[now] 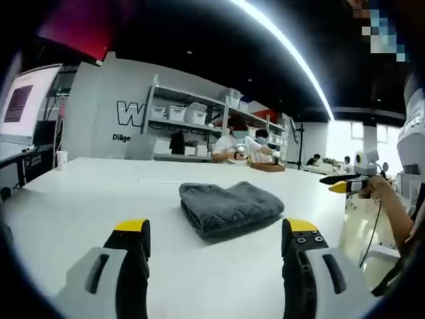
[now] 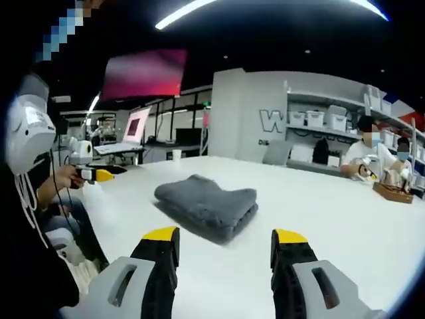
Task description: Open the folded towel by lifting each exposed corner and separating the folded layers until the towel lies flat within the target outline without major curled edges
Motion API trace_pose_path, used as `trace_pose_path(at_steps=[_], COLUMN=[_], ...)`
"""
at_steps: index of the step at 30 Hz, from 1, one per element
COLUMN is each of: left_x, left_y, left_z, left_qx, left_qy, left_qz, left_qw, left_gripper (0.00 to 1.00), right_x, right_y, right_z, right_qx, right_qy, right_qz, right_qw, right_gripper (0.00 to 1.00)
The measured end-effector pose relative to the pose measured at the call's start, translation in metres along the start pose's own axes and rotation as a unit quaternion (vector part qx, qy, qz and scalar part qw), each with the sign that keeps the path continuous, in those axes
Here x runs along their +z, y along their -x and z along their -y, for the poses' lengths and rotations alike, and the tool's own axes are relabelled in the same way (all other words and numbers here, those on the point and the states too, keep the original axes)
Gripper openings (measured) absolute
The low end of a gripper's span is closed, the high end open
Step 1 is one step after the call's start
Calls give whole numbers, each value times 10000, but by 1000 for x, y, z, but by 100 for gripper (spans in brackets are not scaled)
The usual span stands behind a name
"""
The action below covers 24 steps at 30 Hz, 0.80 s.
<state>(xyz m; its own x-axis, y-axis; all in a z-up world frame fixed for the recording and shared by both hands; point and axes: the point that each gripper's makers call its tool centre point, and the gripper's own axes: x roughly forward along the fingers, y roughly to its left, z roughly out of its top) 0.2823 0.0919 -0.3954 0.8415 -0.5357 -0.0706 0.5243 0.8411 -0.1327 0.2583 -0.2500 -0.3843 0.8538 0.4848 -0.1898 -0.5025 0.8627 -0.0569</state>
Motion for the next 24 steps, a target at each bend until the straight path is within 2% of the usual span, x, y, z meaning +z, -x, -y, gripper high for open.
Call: trace_pose_path(at_steps=[4, 8, 24], left_x=[1, 0, -2], left_y=[0, -1, -1], left_z=[0, 0, 0], left_qx=[5, -16, -36], left_qy=[-28, 21, 33], left_qz=[8, 0, -39], left_qw=[10000, 10000, 10000], left_gripper=[79, 77, 76], right_x=[-1, -4, -4], right_y=[0, 1, 1], right_z=[1, 7, 6], right_qx=[-9, -165, -173], right_qy=[-3, -93, -70], right_qz=[-20, -27, -26], right_qw=[10000, 9998, 9998], right_gripper=[52, 52, 48])
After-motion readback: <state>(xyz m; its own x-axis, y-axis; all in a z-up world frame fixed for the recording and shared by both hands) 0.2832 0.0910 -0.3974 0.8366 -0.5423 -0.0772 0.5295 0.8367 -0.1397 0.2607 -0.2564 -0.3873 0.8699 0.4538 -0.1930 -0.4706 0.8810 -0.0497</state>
